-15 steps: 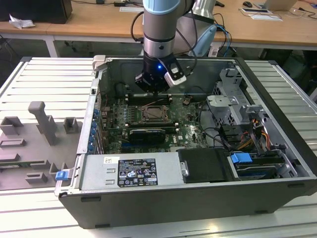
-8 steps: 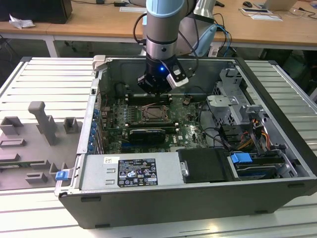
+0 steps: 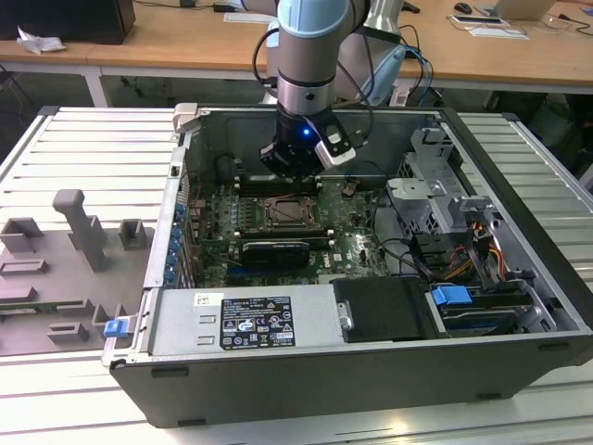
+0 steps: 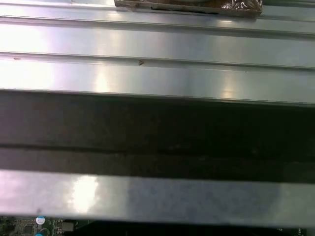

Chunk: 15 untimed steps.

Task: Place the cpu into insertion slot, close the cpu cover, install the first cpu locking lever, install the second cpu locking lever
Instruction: 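Install the first cpu locking lever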

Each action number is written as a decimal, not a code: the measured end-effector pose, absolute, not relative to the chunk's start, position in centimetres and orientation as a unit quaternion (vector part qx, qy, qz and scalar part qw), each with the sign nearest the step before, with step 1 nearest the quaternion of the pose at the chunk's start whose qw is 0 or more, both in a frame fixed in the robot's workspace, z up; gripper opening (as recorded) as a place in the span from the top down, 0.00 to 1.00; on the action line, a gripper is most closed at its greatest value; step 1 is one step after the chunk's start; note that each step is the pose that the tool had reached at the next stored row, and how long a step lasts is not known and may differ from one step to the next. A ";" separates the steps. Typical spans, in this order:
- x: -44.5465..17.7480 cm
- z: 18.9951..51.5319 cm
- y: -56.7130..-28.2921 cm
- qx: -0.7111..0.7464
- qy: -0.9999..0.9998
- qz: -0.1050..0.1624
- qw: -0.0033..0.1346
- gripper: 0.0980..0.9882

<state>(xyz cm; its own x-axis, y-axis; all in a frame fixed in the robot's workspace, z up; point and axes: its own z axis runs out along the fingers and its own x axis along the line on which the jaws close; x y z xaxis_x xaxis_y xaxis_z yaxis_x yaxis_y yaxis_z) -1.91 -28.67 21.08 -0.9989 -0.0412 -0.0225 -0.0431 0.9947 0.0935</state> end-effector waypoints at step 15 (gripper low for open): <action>-1.7 20.4 -28.7 -0.021 0.999 0.045 0.010 0.99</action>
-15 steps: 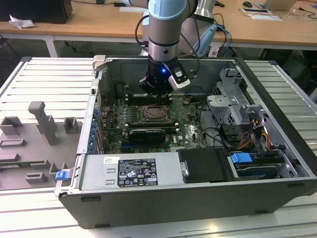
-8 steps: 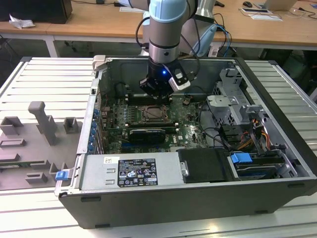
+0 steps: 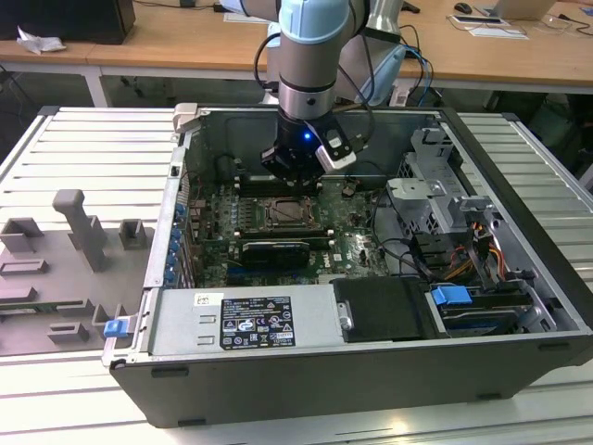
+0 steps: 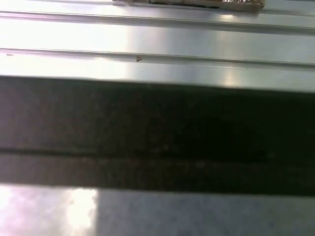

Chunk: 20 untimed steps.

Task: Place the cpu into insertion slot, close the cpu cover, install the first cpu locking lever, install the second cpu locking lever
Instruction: 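Install the first cpu locking lever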

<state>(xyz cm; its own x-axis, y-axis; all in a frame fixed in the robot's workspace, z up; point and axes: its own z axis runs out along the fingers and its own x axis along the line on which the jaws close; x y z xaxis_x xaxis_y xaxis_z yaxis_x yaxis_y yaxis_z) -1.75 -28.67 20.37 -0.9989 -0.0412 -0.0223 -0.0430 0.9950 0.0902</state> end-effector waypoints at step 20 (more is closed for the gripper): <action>-1.7 21.3 -28.7 -0.021 0.999 0.043 0.010 0.99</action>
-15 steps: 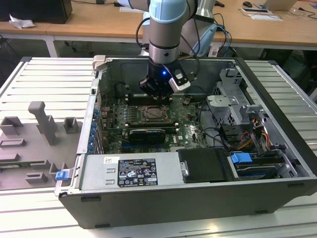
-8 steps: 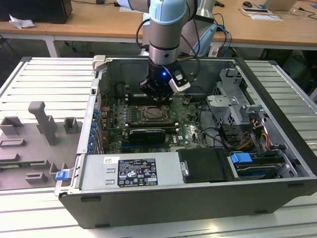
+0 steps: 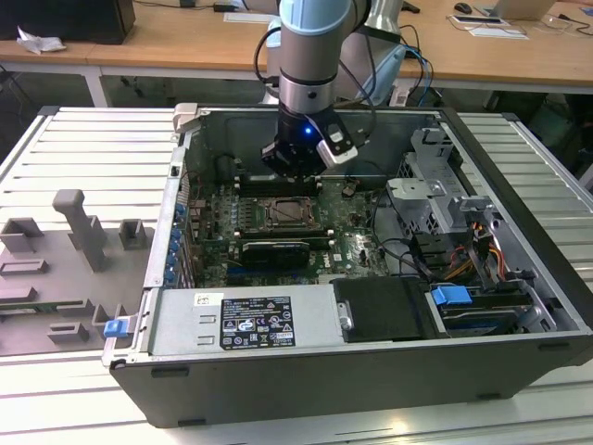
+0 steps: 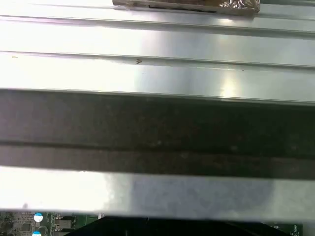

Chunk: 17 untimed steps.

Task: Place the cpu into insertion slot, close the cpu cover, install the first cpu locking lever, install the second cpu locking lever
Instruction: 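Install the first cpu locking lever, then install the second cpu locking lever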

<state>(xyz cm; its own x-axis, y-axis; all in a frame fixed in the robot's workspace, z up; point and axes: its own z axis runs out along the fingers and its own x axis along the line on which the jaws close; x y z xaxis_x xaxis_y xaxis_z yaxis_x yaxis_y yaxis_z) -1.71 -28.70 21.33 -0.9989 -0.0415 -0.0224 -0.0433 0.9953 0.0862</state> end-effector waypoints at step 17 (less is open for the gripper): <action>-1.7 21.3 -30.3 -0.021 0.999 0.043 0.010 0.99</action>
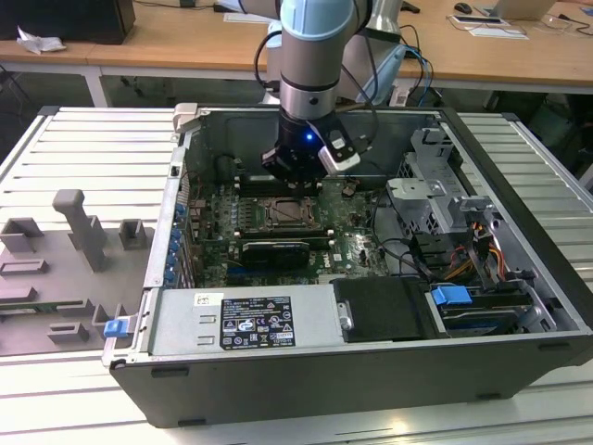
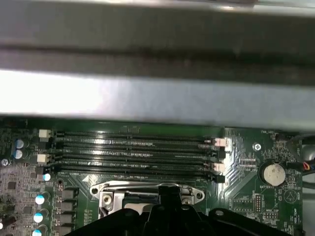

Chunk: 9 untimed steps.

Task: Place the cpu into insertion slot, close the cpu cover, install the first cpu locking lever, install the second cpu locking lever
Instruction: 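Install the second cpu locking lever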

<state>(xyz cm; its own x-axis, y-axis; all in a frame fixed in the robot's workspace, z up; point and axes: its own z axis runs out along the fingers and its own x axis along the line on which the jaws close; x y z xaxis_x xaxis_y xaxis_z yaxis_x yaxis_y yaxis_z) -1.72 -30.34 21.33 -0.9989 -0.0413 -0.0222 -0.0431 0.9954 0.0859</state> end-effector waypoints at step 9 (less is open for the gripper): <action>-1.7 21.3 -31.3 -0.021 0.999 0.043 0.010 0.99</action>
